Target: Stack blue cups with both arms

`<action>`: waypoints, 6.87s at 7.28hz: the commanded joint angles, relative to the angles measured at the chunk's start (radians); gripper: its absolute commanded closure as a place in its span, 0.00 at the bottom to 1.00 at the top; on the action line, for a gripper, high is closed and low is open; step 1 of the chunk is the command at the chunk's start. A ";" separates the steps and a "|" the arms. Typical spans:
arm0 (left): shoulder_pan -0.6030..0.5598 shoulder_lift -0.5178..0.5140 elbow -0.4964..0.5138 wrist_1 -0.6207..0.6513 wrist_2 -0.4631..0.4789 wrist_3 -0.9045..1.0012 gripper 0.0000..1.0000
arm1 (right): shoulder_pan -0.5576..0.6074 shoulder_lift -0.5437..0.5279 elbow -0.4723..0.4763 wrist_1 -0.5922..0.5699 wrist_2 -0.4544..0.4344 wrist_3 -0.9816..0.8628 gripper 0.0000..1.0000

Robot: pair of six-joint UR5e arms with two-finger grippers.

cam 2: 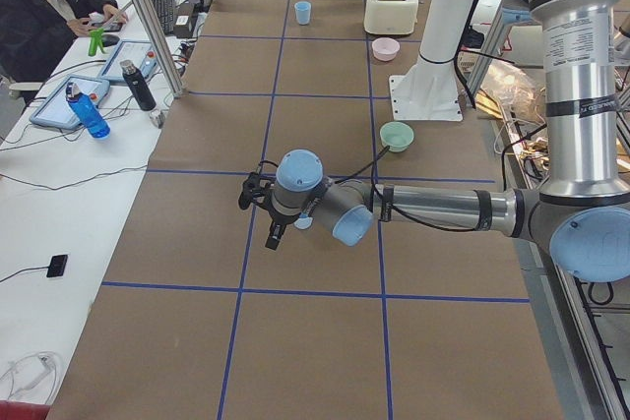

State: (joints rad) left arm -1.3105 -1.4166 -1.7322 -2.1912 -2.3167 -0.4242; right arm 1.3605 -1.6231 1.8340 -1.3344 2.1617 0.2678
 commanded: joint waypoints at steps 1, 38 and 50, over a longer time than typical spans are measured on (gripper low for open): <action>0.170 0.005 -0.001 -0.044 0.114 -0.125 0.02 | -0.021 -0.006 -0.001 0.027 -0.023 0.022 0.00; 0.361 -0.721 -0.102 0.829 0.217 -0.165 0.02 | -0.034 0.028 -0.019 0.032 0.058 0.045 0.00; -0.289 -0.186 0.154 0.660 -0.001 0.749 0.02 | -0.280 0.123 -0.170 0.046 0.030 0.149 0.30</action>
State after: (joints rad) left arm -1.5996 -1.6057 -1.5770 -1.5265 -2.3180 0.3244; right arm 1.0948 -1.5025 1.6836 -1.2978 2.1937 0.4173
